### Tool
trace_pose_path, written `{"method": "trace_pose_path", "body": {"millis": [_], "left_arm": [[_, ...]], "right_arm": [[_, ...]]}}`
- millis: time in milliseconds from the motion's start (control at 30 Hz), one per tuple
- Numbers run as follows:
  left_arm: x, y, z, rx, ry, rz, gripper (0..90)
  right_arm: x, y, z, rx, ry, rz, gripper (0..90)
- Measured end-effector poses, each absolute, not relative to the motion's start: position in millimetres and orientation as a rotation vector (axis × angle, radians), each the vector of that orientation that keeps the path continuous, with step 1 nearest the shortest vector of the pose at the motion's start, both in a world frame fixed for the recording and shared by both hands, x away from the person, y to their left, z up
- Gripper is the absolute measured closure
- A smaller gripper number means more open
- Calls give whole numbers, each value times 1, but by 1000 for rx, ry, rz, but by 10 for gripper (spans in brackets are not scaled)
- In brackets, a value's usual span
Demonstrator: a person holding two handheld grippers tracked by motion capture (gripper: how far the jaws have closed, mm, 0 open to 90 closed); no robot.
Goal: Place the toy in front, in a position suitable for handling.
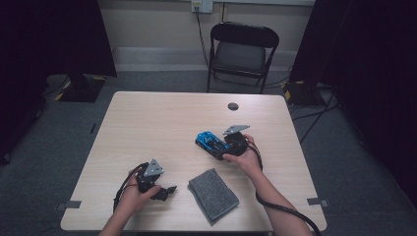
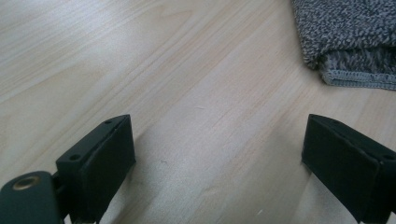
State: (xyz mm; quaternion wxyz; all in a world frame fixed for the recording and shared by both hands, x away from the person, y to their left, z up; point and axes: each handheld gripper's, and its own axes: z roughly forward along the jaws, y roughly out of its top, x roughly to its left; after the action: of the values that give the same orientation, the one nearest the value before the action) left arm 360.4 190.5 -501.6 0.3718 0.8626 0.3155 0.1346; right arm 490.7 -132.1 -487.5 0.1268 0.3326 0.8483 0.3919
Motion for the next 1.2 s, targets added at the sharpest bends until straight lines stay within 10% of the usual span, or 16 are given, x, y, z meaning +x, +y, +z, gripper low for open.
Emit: {"method": "trace_pose_path", "body": {"millis": [1200], "left_arm": [[360, 191, -502, 2211, 813, 347, 88]], "right_arm": [[465, -151, -502, 964, 2451, 1080, 186]]}}
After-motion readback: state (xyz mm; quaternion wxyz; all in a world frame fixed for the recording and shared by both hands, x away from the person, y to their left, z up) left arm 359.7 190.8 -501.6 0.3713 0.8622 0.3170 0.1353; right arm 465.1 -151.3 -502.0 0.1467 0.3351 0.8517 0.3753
